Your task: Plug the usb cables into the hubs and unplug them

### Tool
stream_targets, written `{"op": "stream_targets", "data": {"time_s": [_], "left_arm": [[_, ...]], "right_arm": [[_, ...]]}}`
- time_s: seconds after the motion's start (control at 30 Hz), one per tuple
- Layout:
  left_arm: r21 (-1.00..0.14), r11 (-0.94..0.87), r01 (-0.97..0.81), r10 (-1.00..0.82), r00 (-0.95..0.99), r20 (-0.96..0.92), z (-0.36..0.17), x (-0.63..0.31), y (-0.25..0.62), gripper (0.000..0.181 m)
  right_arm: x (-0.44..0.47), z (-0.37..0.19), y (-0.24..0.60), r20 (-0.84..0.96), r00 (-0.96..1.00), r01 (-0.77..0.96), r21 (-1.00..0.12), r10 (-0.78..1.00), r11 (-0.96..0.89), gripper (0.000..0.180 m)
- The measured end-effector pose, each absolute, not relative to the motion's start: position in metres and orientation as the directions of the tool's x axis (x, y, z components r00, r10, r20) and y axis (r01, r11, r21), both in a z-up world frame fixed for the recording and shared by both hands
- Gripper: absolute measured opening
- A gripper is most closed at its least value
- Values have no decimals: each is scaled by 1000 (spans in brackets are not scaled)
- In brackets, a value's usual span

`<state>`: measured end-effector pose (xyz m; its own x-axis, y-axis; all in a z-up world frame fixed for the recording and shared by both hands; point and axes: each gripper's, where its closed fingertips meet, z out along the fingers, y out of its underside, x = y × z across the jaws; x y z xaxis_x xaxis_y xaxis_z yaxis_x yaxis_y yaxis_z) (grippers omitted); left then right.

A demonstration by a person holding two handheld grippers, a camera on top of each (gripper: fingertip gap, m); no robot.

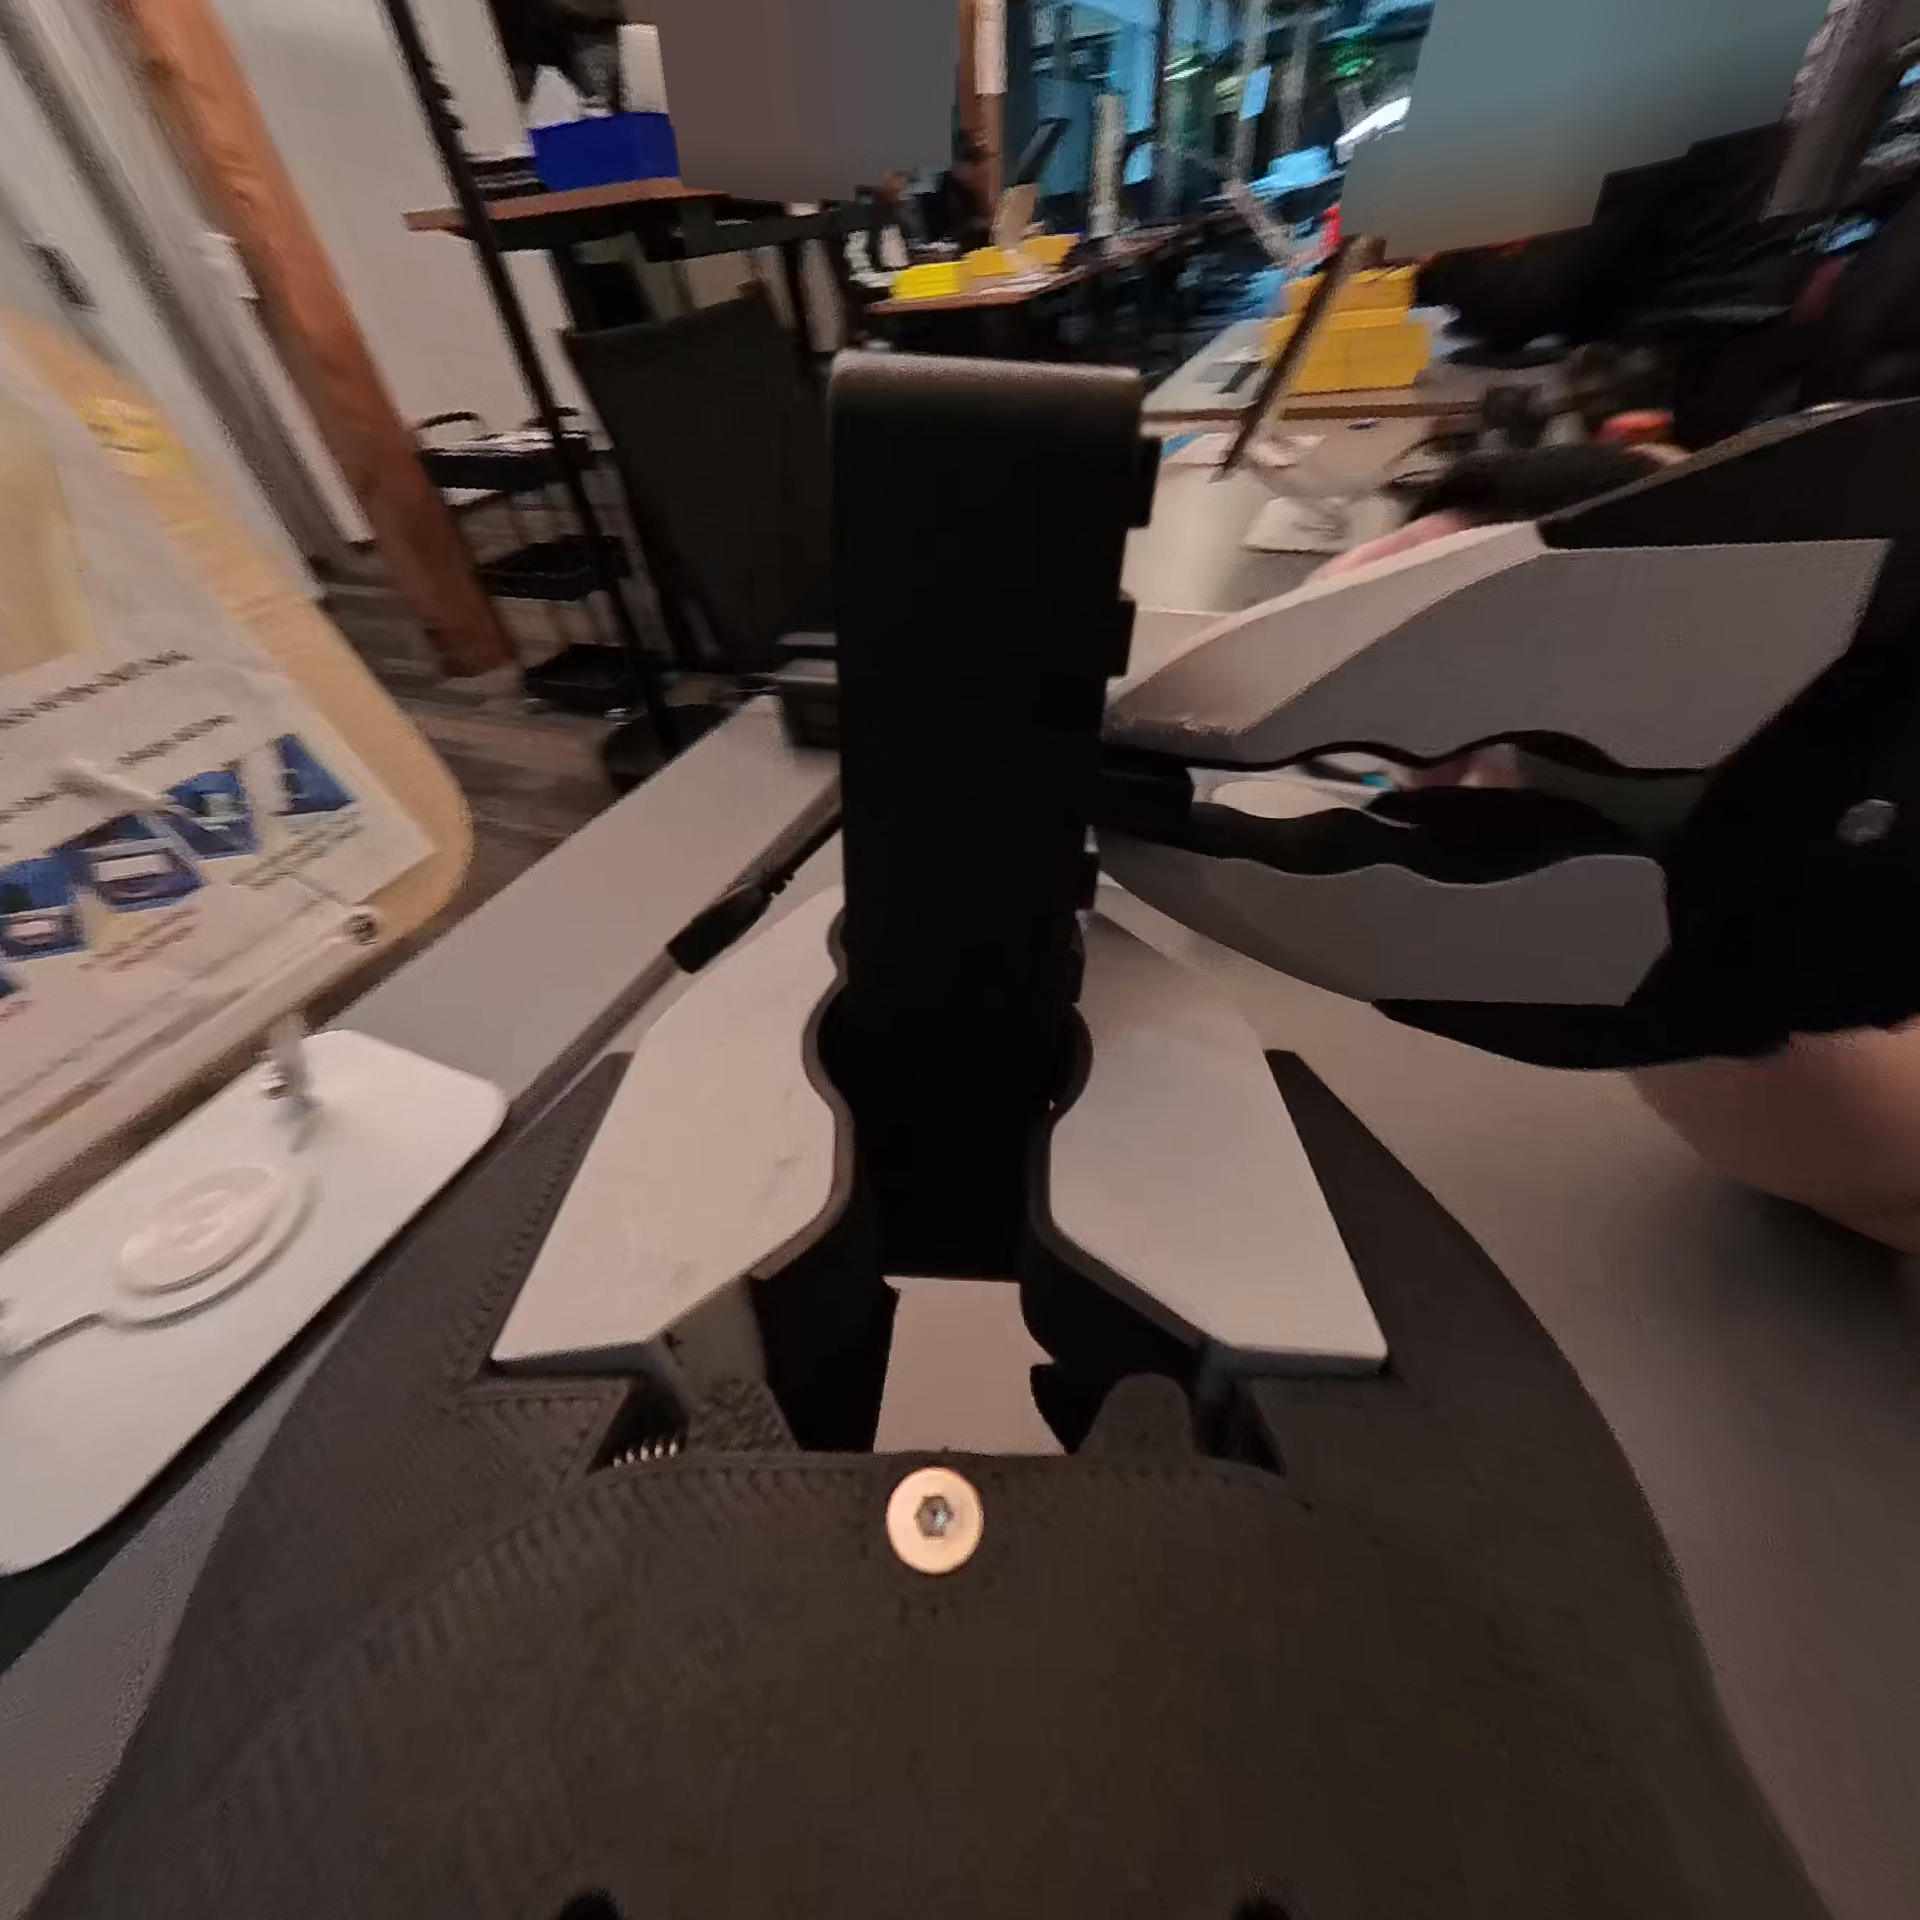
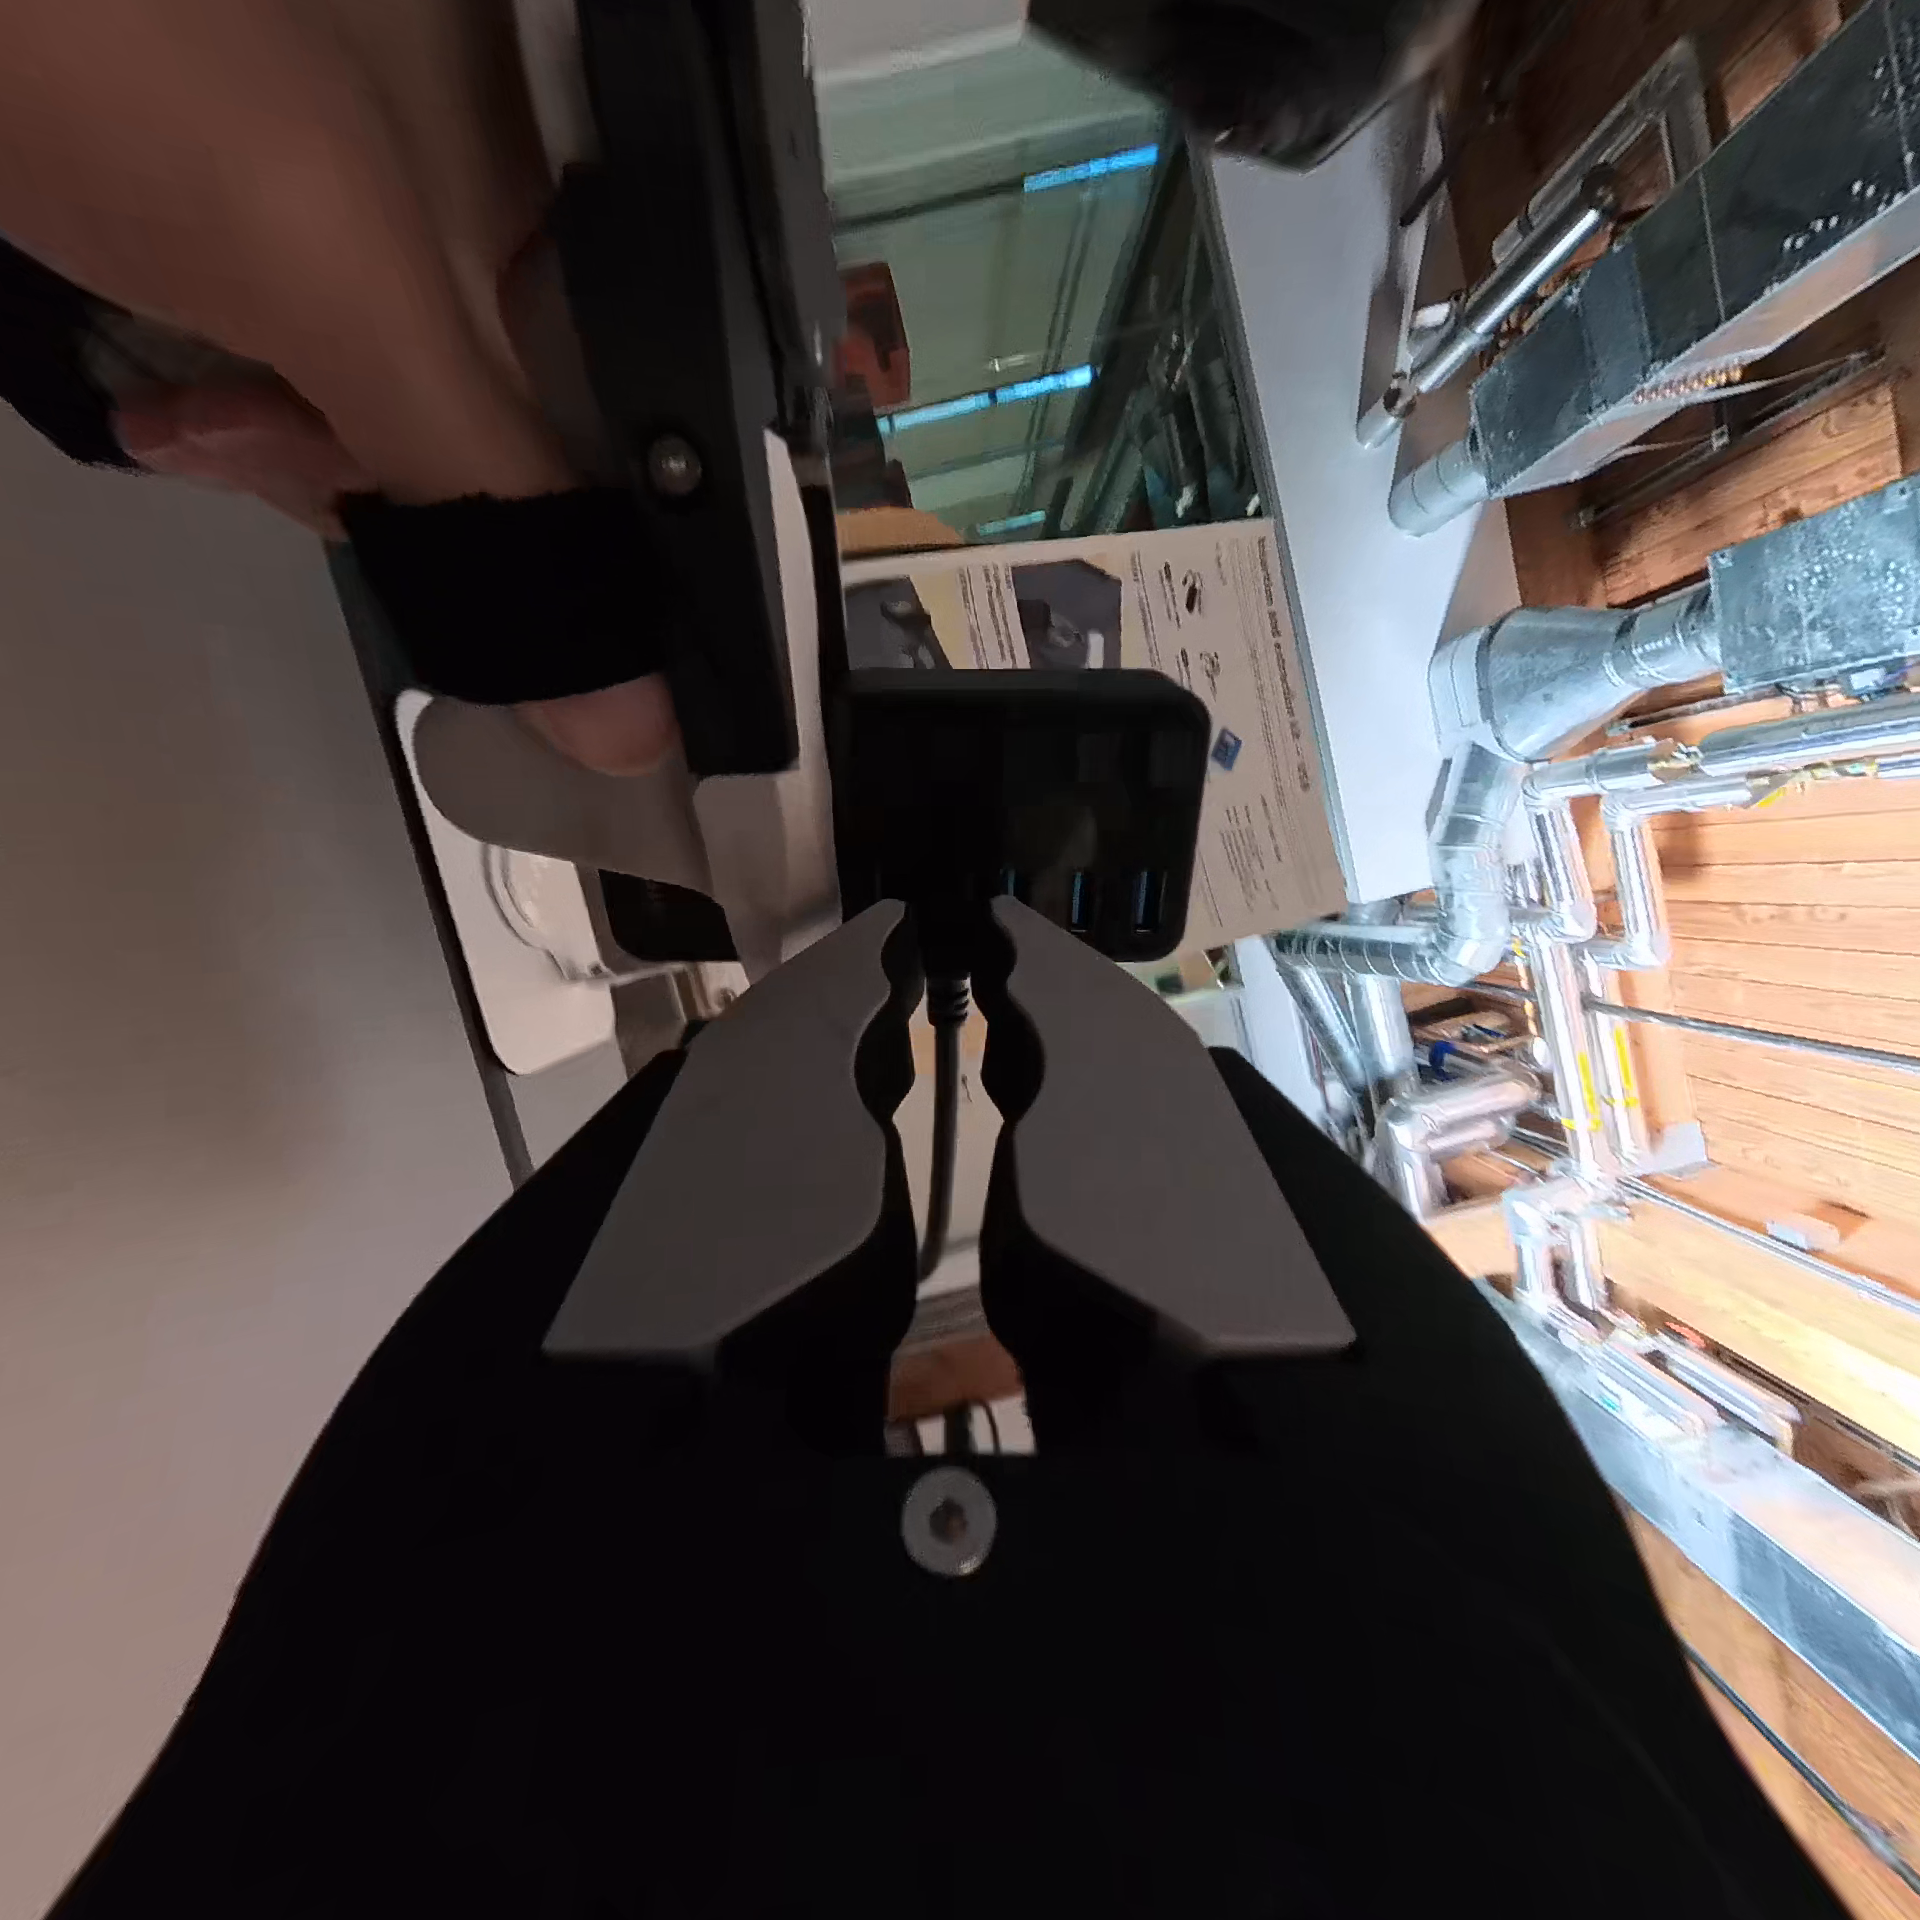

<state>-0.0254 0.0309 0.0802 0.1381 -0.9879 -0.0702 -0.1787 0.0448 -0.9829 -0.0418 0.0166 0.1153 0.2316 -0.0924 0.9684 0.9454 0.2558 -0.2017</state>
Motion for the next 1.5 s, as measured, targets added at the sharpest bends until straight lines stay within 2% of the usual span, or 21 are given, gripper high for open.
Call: {"op": "stream_targets", "data": {"time_s": [0.1, 0.17, 0.27, 0.37, 0.43, 0.5, 0.53, 0.57, 0.6, 0.63, 0.7, 0.87, 1.0, 1.13, 1.3, 1.4, 1.5], "left_arm": [[-986, -60, -157, -997, 64, 50, 81, -23, 26, 30], [-985, -5, -172, -989, 145, -20, 79, -22, 34, 29], [-984, -29, -175, -988, 155, 2, 75, -20, 39, 30], [-974, 13, -226, -972, 225, -66, 69, -23, 50, 34], [-971, 38, -237, -966, 240, -96, 69, -24, 52, 30], [-976, -2, -216, -972, 229, -48, 68, -25, 54, 34], [-978, -21, -208, -950, 310, -46, 68, -33, 71, 29], [-981, -32, -190, -909, 413, -50, 70, -50, 96, 29], [-988, -81, -132, -914, 405, 21, 76, -64, 107, 28], [-990, -137, -46, -943, 312, 116, 91, -75, 102, 29], [-991, -126, 42, -961, 241, 133, 118, -93, 91, 28], [-999, -28, 42, -982, 187, 35, 141, -99, 58, 29], [-999, -15, 33, -992, 122, 19, 147, -96, 39, 29], [-999, 4, 37, -995, 100, 0, 152, -95, 29, 29], [-998, 3, 59, -999, 34, -1, 157, -87, 13, 29], [-998, -9, 62, -1000, 3, 9, 154, -80, 8, 29], [-998, -30, 46, -999, -29, 29, 148, -71, 3, 29]], "right_arm": [[-44, 118, 13, 958, 277, 923, -246, -67, 297, 9], [-41, 115, 18, 964, 252, 941, -224, -84, 255, 9], [-38, 112, 23, 967, 237, 955, -214, -95, 206, 9], [-36, 105, 31, 973, 199, 972, -181, -116, 147, 9], [-36, 104, 33, 974, 191, 976, -174, -124, 134, 9], [-37, 104, 33, 973, 197, 973, -179, -118, 146, 9], [-40, 104, 30, 973, 199, 970, -179, -113, 166, 9], [-53, 107, 18, 971, 207, 950, -169, -122, 264, 9], [-61, 112, 6, 967, 206, 943, -156, -147, 292, 9], [-60, 118, 1, 965, 197, 950, -144, -174, 276, 9], [-47, 120, 7, 957, 275, 937, -245, -95, 248, 9], [-2, 126, 20, 833, 529, 802, -553, 164, 224, 9], [55, 142, 1, 729, 644, 714, -681, 230, 159, 9], [121, 175, -60, 443, 835, 417, -897, 327, 149, 9], [229, 181, -115, 257, 964, 250, -962, 63, 109, 9], [280, 154, -129, 223, 967, 216, -974, -121, -72, 9], [296, 105, -121, 133, 987, 100, -947, -89, -304, 8]]}}
